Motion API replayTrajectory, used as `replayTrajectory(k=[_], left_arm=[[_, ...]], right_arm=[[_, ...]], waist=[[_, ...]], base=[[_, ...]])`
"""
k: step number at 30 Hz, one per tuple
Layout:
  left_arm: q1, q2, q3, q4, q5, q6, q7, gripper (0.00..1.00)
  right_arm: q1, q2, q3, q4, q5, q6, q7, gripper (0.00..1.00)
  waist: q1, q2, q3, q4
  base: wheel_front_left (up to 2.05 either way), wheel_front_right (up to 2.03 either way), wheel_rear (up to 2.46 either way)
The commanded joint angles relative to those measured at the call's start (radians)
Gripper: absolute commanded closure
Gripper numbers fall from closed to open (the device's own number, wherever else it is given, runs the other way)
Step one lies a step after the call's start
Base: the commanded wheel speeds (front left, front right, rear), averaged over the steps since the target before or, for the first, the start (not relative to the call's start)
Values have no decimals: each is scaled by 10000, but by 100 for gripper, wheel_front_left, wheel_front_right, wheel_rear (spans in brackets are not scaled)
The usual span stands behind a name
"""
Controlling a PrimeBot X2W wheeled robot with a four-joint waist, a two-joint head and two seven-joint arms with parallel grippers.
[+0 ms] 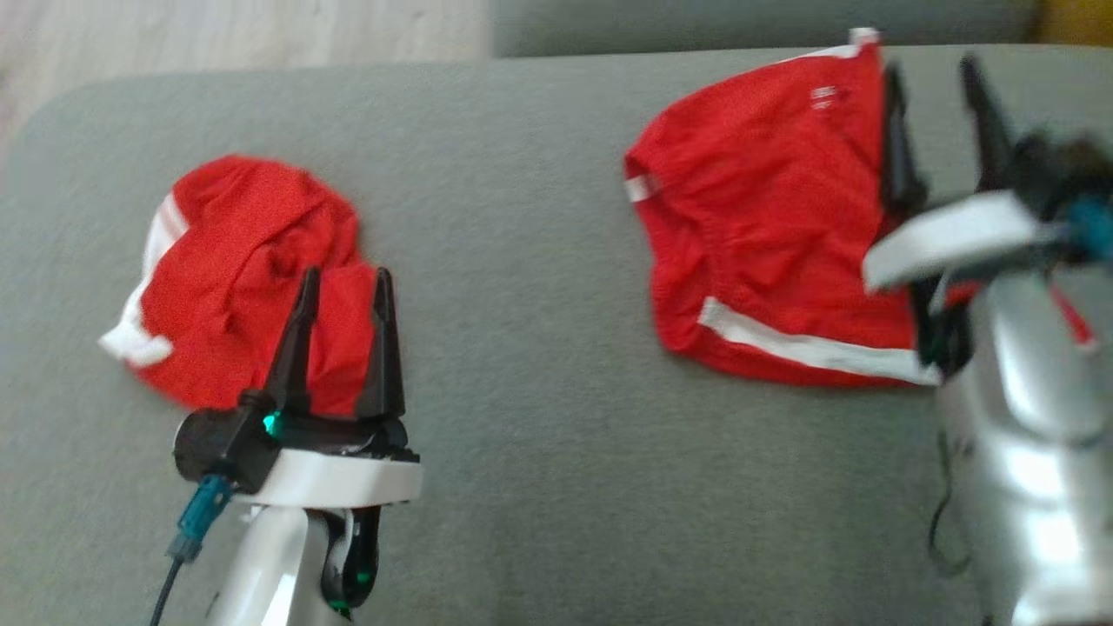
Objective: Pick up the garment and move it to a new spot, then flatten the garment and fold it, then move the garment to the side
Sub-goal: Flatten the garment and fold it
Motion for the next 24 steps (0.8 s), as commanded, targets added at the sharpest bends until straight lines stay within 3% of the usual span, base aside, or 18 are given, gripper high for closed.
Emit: replayTrajectory(k=[1, 7, 11, 19, 24], left_arm=[[-98, 74, 387, -342, 59, -72, -51, 0], [188, 74, 392, -203, 74, -175, -51, 0], [300, 74, 422, -56, 122, -229, -51, 0], [37, 76, 161, 375, 305, -318, -51, 0], [-786, 162, -1096, 1138, 451, -369, 334, 0]], right_arm=[[460, 280, 332, -842, 166, -7, -103, 0], [3217, 582, 635, -2558, 249, -7, -104, 0], [4455, 623, 593, -3125, 945, -7, -104, 0], [4712, 627, 480, -3617, 1279, -7, -104, 0], [4487, 628, 199, -3756, 1151, -7, -104, 0]], waist=[[1, -1, -586, -769], [1, -1, -937, -1431], [1, -1, -923, -1685], [1, -1, -636, -1887], [1, -1, -226, -1991]], base=[[0, 0, 0], [0, 0, 0], [0, 0, 0], [0, 0, 0], [0, 0, 0]])
